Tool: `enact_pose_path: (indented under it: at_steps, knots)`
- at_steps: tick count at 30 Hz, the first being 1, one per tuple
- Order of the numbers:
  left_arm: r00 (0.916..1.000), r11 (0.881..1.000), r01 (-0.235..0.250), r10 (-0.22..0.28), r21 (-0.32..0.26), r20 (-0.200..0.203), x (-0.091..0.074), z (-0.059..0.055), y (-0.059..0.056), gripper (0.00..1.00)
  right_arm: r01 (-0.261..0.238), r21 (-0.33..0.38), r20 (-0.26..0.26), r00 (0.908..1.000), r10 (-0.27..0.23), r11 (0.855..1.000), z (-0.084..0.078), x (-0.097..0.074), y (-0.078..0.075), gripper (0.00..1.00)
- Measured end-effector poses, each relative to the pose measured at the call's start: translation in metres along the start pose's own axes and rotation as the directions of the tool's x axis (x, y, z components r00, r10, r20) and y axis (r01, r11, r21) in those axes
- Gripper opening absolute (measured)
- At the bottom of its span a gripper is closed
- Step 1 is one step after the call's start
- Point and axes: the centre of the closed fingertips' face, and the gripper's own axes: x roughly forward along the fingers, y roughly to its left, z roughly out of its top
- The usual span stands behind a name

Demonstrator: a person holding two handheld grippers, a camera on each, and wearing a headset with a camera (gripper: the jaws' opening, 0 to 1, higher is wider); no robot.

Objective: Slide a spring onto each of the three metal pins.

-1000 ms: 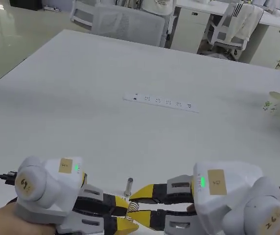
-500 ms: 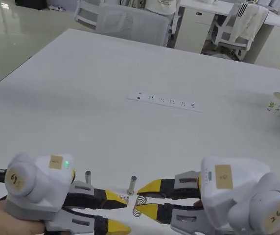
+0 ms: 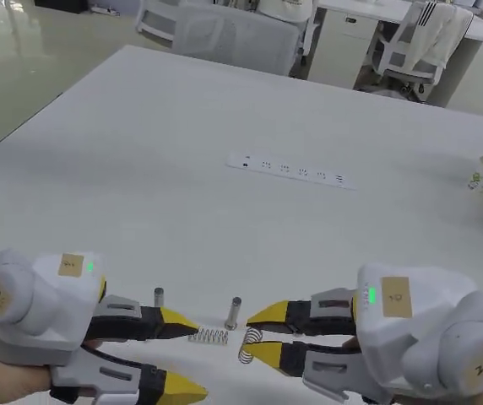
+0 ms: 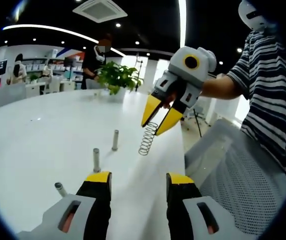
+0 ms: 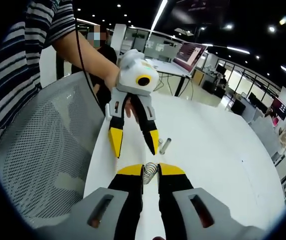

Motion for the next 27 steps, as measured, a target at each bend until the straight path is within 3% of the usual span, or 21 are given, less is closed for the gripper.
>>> enact_pose_path:
  at_steps: [6,10,16,27]
  knots:
    - [0.9992,0.999,-0.039,0.039,-0.008,-0.004,-0.018,-0.002,0.009,0.41,0.008,0.008,-0.006,0.9999,-0.008,1.0,-0.004,-0.003,-0.002,0.08]
    - [0.9958,0.996,-0.091,0.092,-0.023,0.007,-0.029,-0.003,0.018,0.52,0.015,0.014,-0.009,0.9998,-0.015,1.0,-0.007,-0.004,-0.003,0.08]
    - [0.9912,0.99,-0.132,0.132,-0.041,-0.004,-0.042,-0.011,0.027,0.56,0.019,0.018,-0.011,0.9998,-0.018,1.0,-0.009,-0.004,-0.004,0.08]
    - [0.9818,0.979,-0.19,0.19,-0.078,-0.012,-0.059,-0.021,0.038,0.84,0.027,0.022,-0.019,0.9994,-0.027,0.999,-0.014,-0.007,-0.008,0.08]
